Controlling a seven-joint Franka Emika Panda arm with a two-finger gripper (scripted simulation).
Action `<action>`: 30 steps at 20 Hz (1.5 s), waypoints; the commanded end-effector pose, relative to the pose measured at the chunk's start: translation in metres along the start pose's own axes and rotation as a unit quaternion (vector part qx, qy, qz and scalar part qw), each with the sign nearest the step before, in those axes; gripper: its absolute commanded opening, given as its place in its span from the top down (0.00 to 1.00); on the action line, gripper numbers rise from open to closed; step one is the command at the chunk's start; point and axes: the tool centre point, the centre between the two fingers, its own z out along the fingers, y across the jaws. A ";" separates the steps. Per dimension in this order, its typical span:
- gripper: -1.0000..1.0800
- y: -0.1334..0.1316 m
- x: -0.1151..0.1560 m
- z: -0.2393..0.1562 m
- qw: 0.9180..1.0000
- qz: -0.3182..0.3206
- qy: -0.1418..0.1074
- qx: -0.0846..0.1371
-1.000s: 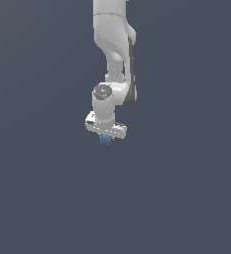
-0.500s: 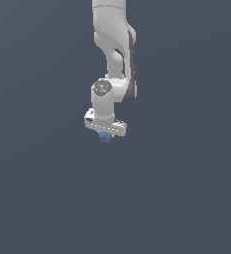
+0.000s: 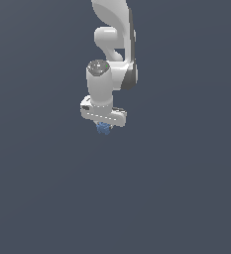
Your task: Pick up the object and move it to a goal position.
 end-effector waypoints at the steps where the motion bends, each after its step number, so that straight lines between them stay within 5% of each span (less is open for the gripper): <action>1: 1.00 0.002 -0.001 -0.025 1.000 0.000 0.000 0.000; 21: 1.00 0.019 -0.004 -0.232 1.000 0.000 0.000 0.000; 30: 1.00 0.023 -0.001 -0.293 1.000 0.000 0.000 0.000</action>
